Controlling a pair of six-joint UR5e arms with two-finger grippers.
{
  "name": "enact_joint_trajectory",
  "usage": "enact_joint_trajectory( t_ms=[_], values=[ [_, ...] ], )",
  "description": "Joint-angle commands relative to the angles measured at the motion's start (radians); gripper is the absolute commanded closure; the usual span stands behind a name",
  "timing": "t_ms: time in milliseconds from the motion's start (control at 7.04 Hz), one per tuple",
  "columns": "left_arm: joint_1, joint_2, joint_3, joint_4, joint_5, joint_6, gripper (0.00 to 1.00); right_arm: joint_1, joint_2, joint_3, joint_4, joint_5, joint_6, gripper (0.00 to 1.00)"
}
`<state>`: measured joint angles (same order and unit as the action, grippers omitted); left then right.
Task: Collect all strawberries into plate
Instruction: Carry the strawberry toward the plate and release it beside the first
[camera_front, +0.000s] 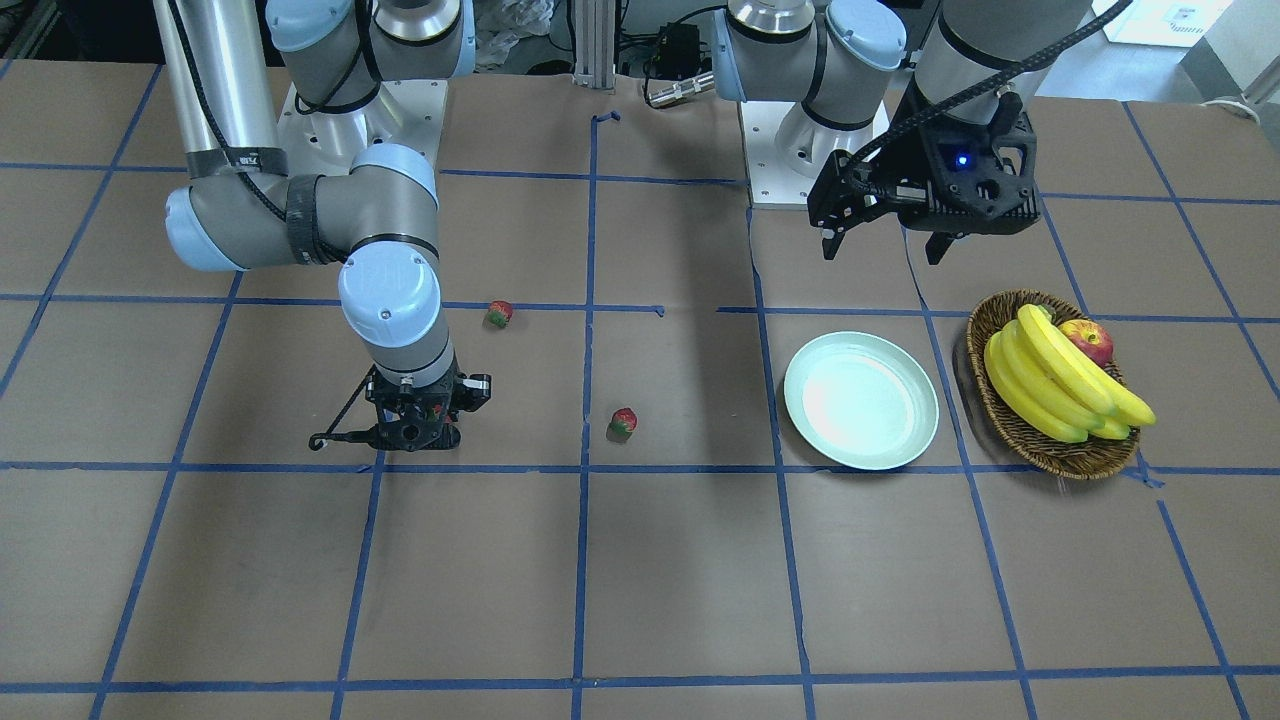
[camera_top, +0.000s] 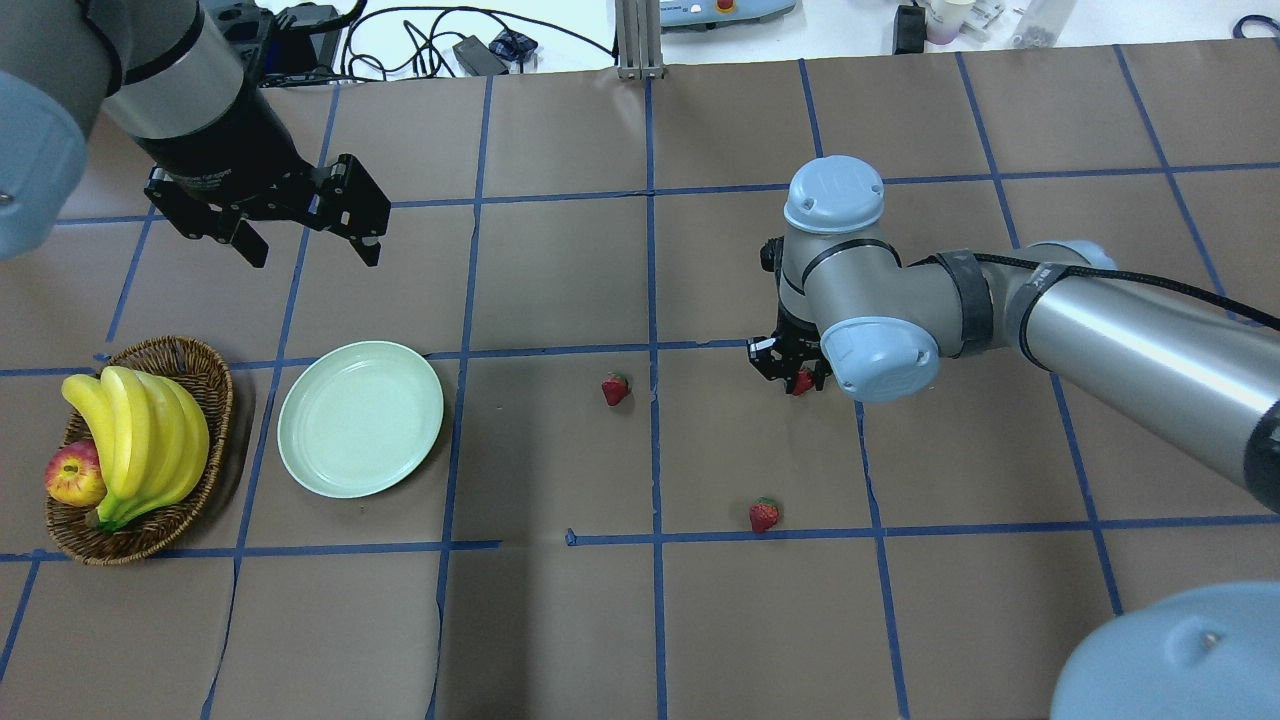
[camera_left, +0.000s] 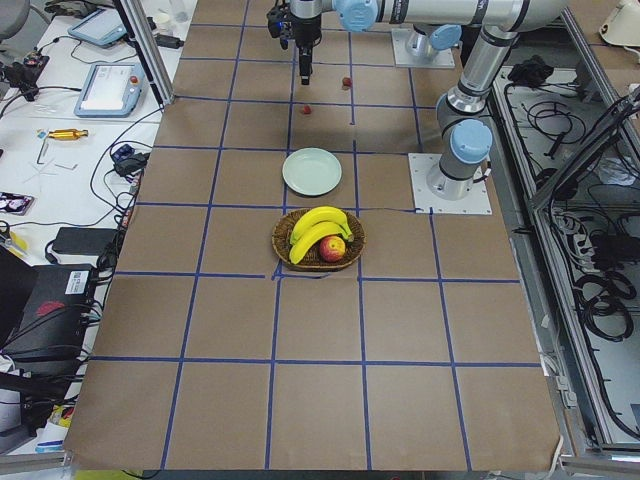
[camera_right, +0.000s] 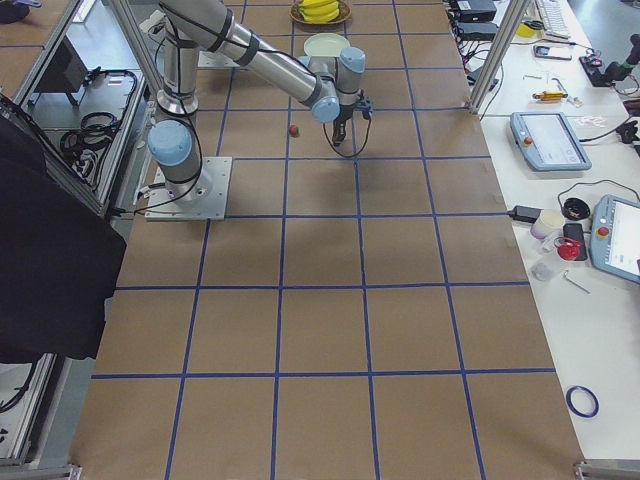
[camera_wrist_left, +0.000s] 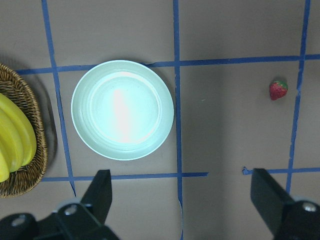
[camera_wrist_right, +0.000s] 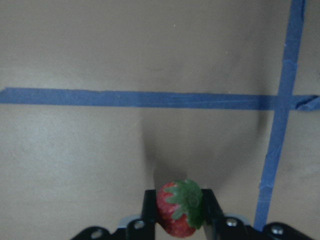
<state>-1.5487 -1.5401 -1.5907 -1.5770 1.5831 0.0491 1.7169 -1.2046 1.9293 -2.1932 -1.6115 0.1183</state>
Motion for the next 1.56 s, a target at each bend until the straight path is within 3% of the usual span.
enact_joint_trajectory(
  t_ms=[0, 142, 426, 994, 1420],
  values=[
    [-0.001, -0.005, 0.000, 0.000, 0.000, 0.000, 0.00, 0.022, -0.009, -0.067, 0.010, 0.117, 0.076, 1.00],
    [-0.001, -0.003, 0.000, 0.000, 0.000, 0.000, 0.00, 0.047, 0.000, -0.100, 0.010, 0.221, 0.099, 1.00],
    [-0.001, -0.003, 0.000, 0.000, 0.000, 0.000, 0.00, 0.114, 0.017, -0.136, 0.009, 0.237, 0.182, 1.00],
    [-0.001, -0.005, 0.000, 0.000, -0.002, -0.003, 0.00, 0.274, 0.144, -0.327, 0.009, 0.239, 0.394, 1.00],
    [-0.001, -0.005, 0.000, 0.000, 0.000, -0.003, 0.00, 0.342, 0.200, -0.348, 0.041, 0.249, 0.440, 1.00]
  ],
)
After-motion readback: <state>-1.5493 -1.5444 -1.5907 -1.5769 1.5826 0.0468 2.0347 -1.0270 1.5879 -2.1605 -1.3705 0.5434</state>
